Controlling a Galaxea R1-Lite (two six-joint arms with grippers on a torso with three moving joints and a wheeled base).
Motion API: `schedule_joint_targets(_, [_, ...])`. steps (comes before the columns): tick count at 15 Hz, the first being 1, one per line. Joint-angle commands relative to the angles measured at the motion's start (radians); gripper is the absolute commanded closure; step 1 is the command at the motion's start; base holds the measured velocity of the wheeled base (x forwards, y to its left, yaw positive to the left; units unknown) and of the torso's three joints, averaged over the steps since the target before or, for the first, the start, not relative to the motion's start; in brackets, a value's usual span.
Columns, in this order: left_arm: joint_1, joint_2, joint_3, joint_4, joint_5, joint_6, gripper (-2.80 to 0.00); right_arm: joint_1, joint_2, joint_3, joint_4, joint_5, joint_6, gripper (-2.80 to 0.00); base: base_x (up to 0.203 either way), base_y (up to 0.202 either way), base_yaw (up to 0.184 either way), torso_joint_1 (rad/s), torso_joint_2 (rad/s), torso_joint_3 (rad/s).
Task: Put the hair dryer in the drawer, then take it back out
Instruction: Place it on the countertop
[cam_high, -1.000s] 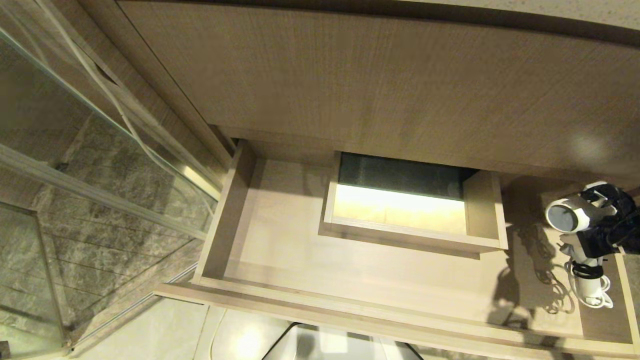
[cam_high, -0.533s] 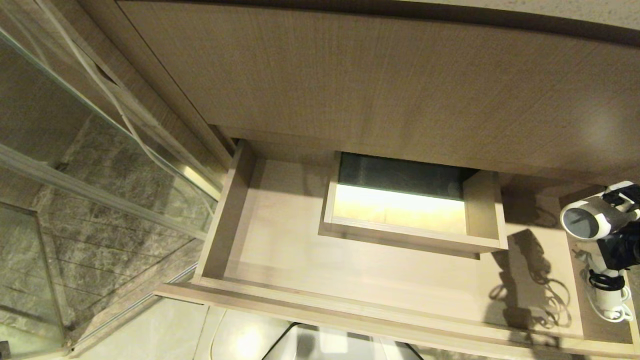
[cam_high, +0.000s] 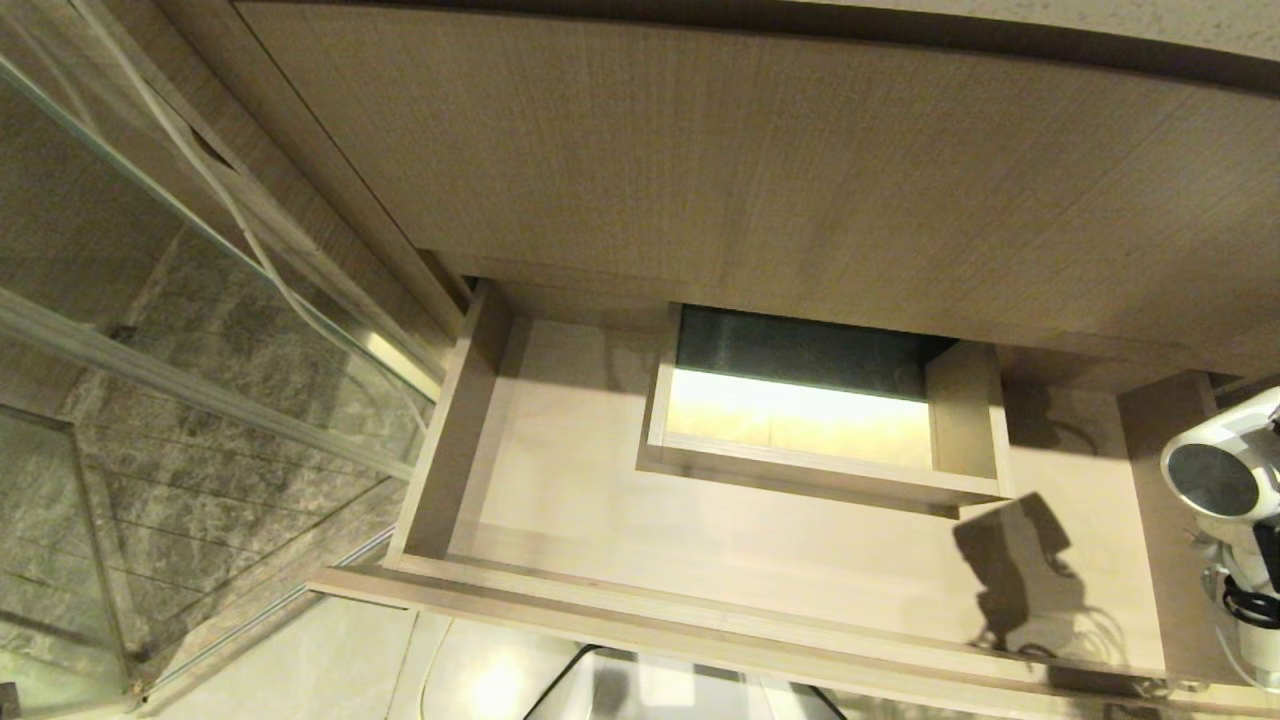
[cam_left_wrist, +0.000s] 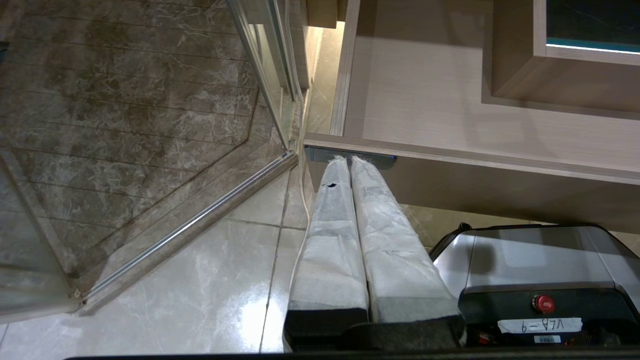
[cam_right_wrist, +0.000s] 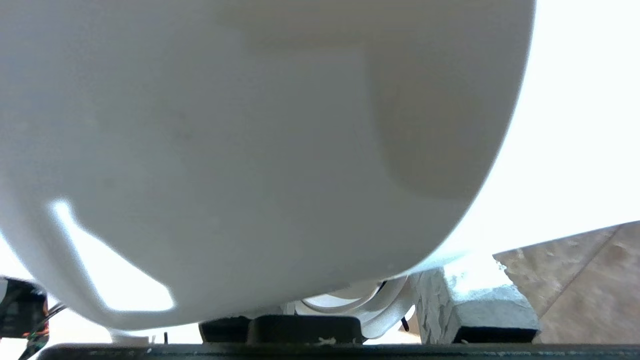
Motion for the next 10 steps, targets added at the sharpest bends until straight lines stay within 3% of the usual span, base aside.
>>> schedule_joint_targets(1, [0.000, 0.000, 0.002, 0.000, 0.000, 0.000, 0.00, 0.002, -0.118, 0.032, 0.001, 0.002, -0.005, 0.00, 0.000, 0.000, 0.000, 0.000, 0.00, 0.000])
schedule_joint_targets(10, [0.000, 0.000, 0.002, 0.000, 0.000, 0.000, 0.00, 0.001, -0.253, 0.119, 0.035, 0.004, -0.071, 0.00, 0.000, 0.000, 0.000, 0.000, 0.00, 0.000])
